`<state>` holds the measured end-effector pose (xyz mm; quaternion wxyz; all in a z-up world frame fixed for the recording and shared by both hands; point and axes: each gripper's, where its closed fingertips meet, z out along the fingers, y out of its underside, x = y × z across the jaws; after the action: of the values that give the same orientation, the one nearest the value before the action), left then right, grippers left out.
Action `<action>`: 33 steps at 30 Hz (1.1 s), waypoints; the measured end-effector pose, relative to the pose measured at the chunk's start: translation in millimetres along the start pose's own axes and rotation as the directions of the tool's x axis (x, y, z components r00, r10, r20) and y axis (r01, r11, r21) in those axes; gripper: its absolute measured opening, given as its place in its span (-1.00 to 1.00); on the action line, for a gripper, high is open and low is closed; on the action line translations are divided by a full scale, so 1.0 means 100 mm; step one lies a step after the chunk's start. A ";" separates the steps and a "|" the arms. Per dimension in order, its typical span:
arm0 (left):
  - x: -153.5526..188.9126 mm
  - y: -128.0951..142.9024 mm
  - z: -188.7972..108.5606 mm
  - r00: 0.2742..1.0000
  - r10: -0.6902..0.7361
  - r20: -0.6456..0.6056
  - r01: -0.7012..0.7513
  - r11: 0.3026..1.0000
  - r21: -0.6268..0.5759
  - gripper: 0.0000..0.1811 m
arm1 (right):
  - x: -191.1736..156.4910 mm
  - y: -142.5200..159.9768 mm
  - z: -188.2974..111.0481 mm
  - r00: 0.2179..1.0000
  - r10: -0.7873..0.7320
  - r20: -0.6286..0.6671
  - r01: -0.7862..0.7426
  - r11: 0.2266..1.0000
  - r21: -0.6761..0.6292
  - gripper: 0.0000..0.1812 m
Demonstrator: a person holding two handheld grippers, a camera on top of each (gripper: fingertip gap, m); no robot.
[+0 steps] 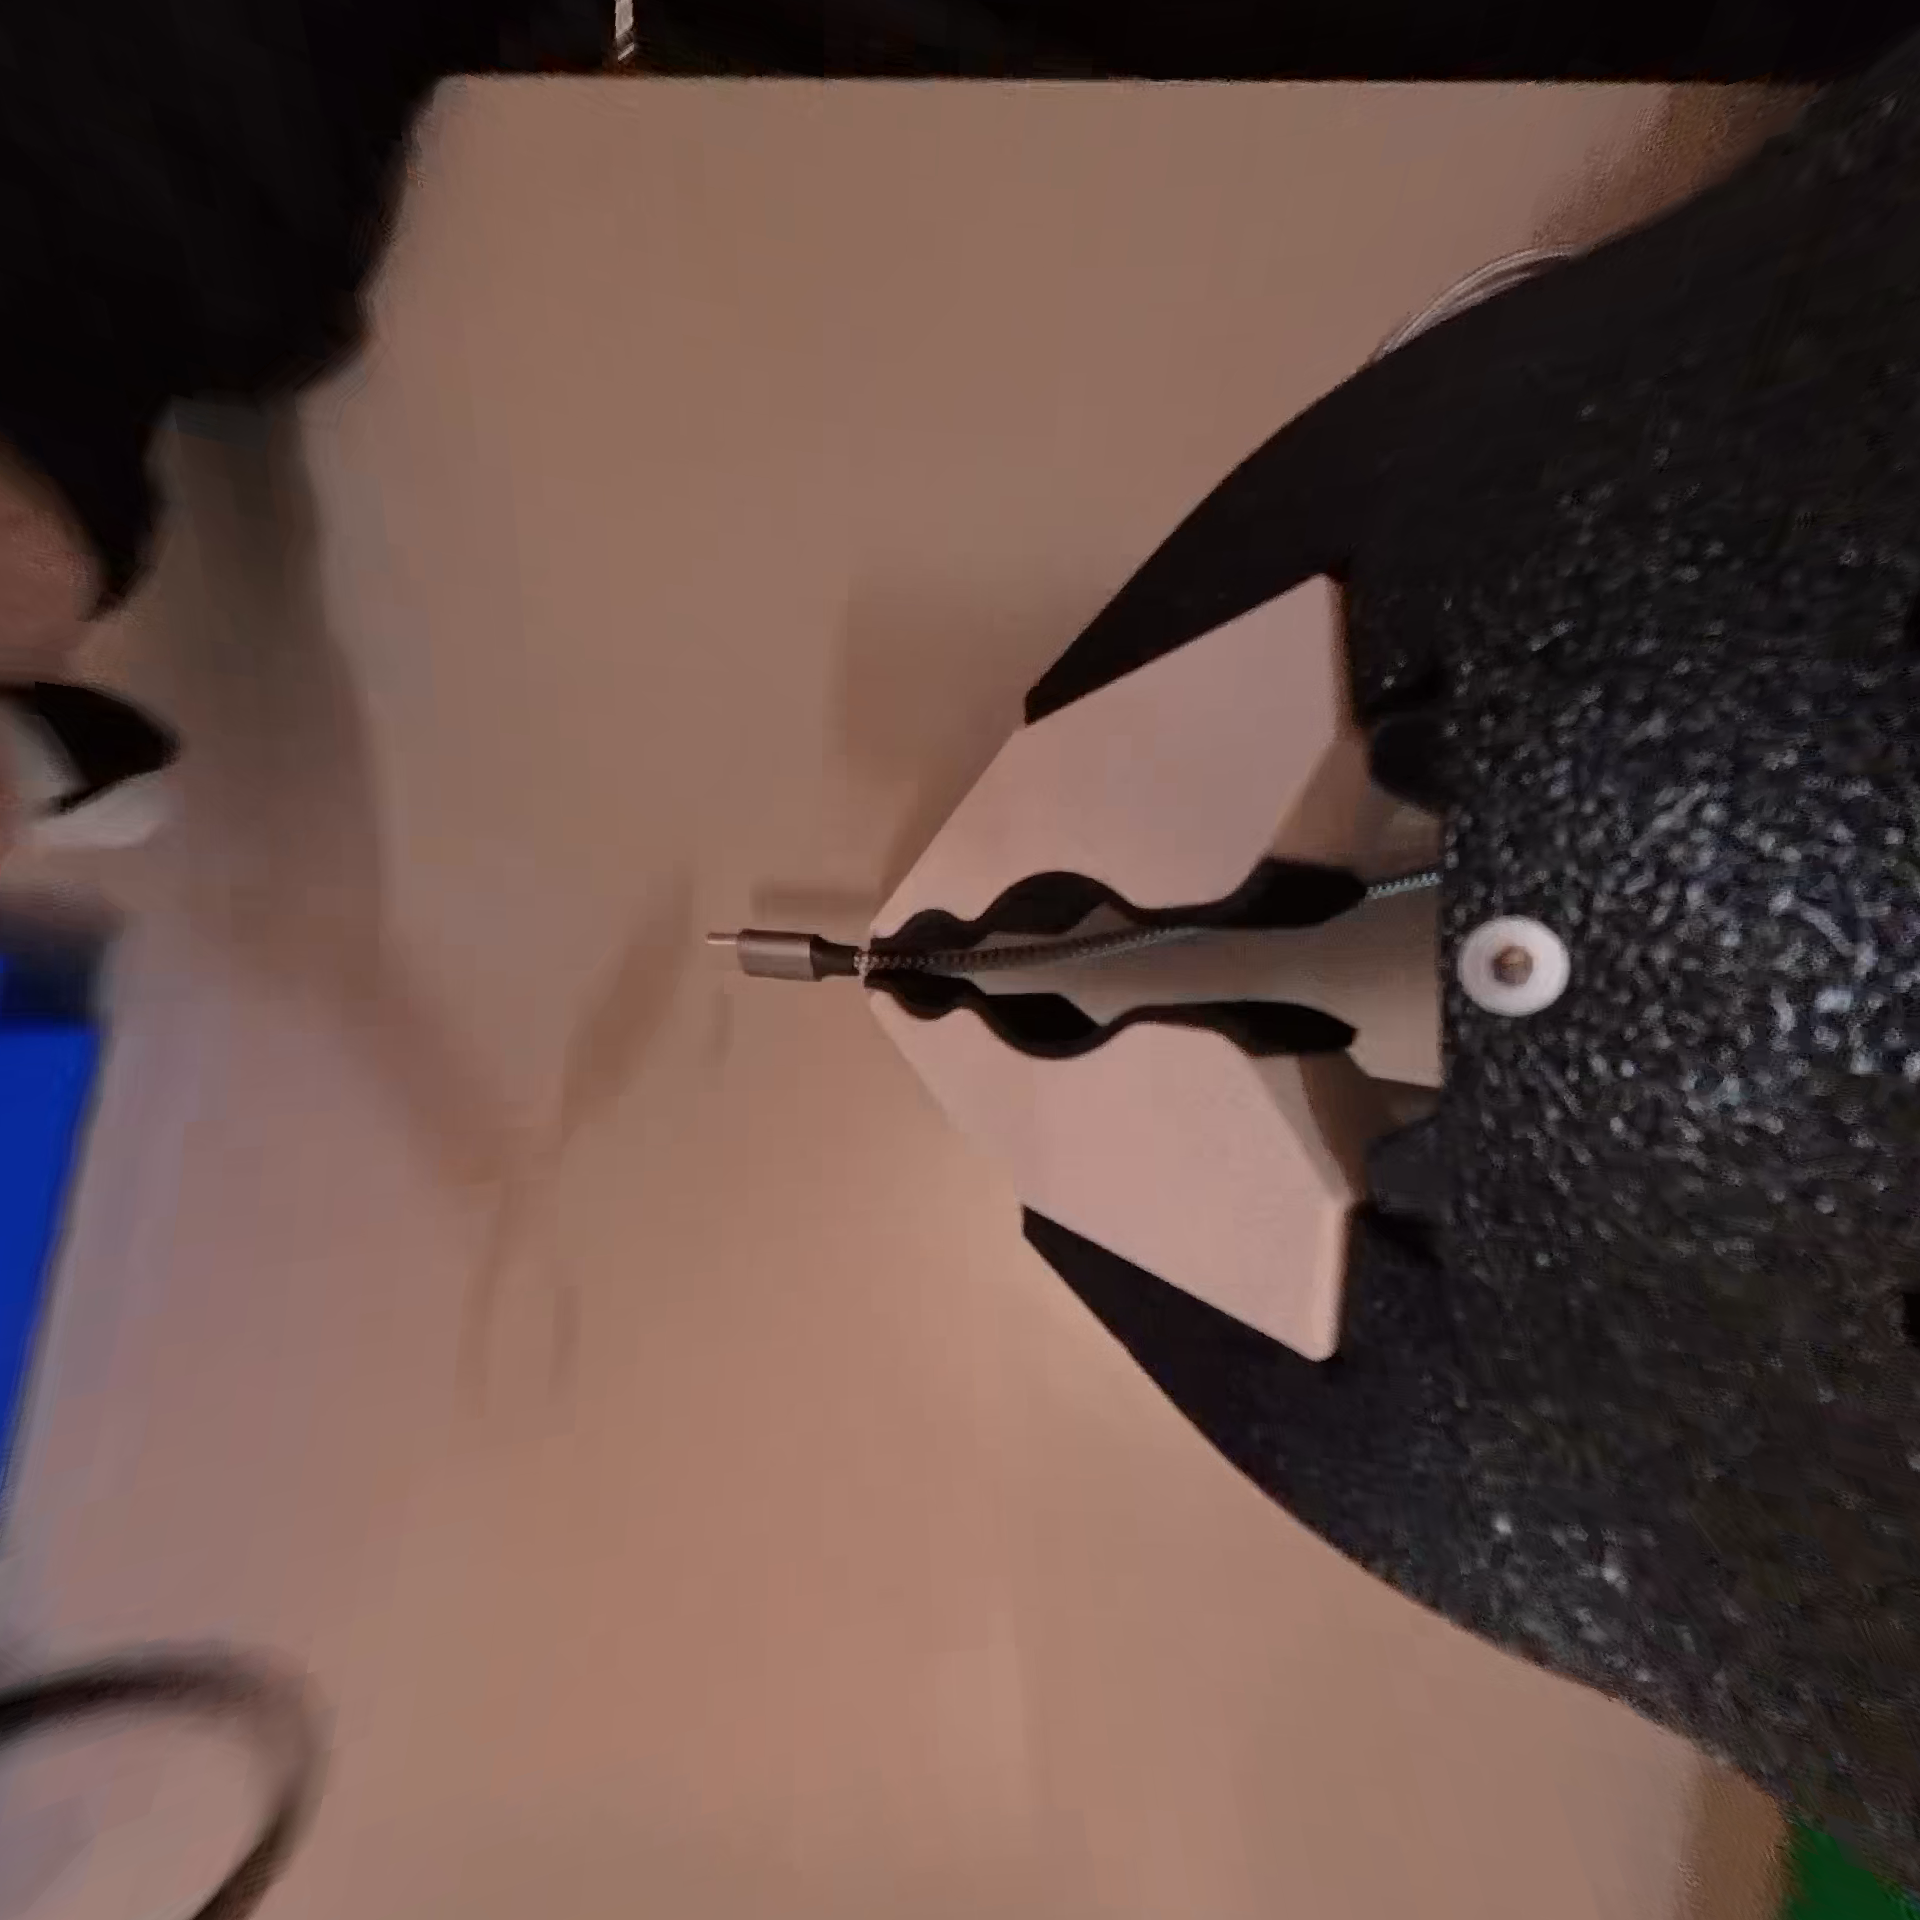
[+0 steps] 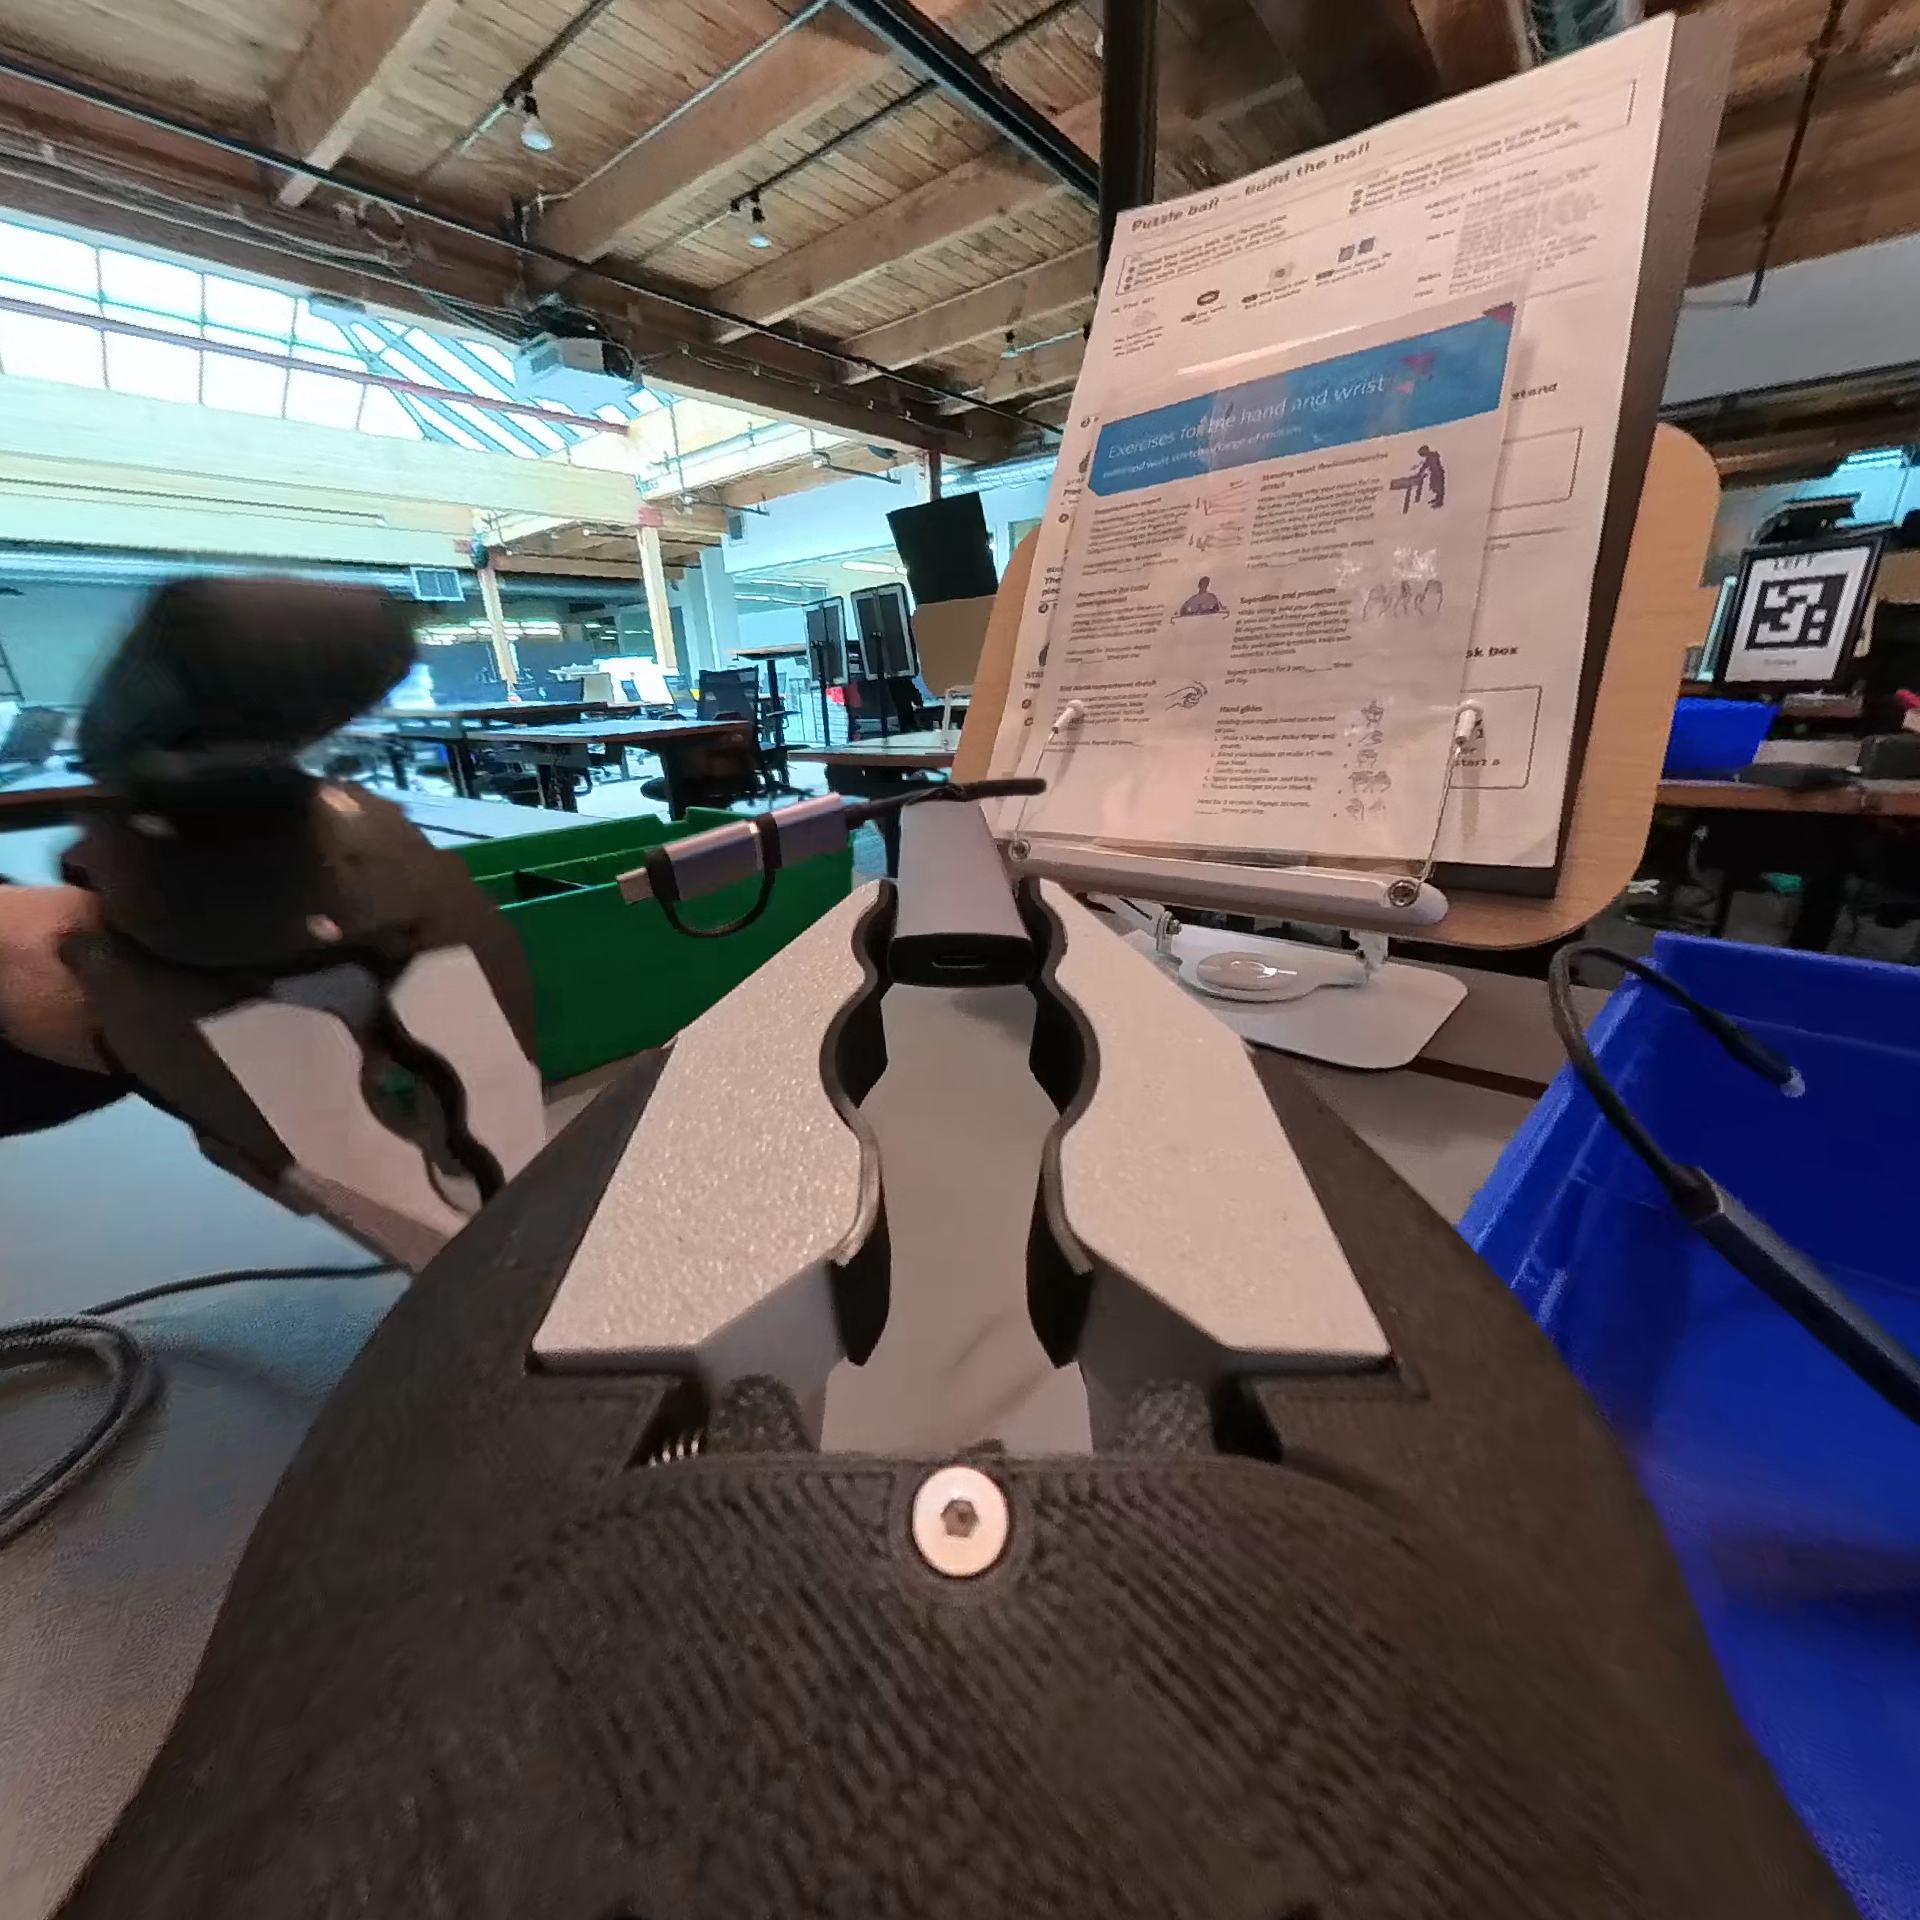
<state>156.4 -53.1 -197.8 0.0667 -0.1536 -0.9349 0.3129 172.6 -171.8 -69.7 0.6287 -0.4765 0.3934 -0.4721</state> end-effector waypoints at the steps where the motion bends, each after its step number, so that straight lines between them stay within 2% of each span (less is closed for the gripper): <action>1: -0.04 -0.13 -0.10 0.996 0.006 0.090 -0.009 0.999 0.035 -1.00 | 0.00 0.02 0.01 1.000 0.001 -0.007 -0.001 1.000 -0.008 -0.75; 3: -0.11 -0.44 -0.36 0.957 0.002 0.290 -0.042 0.990 0.131 -1.00 | 0.00 0.04 0.02 1.000 -0.003 -0.021 0.003 1.000 -0.016 -0.75; 5: -0.11 -0.70 -0.58 0.899 -0.006 0.438 -0.086 0.978 0.191 -1.00 | -0.02 0.07 0.04 0.999 -0.016 -0.034 0.015 1.000 -0.024 -0.75; 7: -0.20 -0.83 -0.75 0.805 -0.017 0.594 -0.110 0.978 0.176 -1.00 | -0.03 0.09 0.06 0.997 -0.046 -0.054 0.044 0.998 -0.034 -0.75; 9: -0.28 -0.91 -0.82 0.730 -0.048 0.682 -0.101 0.979 0.178 -1.00 | -0.06 0.11 0.07 0.994 -0.084 -0.068 0.081 0.996 -0.044 -0.75; 15: -0.48 -0.88 -0.65 0.678 -0.119 0.725 -0.008 0.986 0.169 -1.00 | -0.18 0.14 0.11 0.987 -0.149 -0.064 0.145 0.988 -0.052 -0.75; 24: -0.53 -0.86 -0.55 0.707 -0.170 0.687 0.032 0.978 0.208 -1.00 | -0.22 0.20 0.13 0.990 -0.136 -0.034 0.134 0.989 -0.070 -0.75; 33: -0.50 -0.79 -0.48 0.706 -0.124 0.697 0.024 0.988 0.151 -1.00 | -0.25 0.23 0.15 0.990 -0.139 -0.023 0.137 0.987 -0.082 -0.75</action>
<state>194.7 -102.3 -112.6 -0.2723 0.0197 -0.8724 0.4055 185.3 -142.2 -87.2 0.5691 -0.5207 0.3870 -0.5051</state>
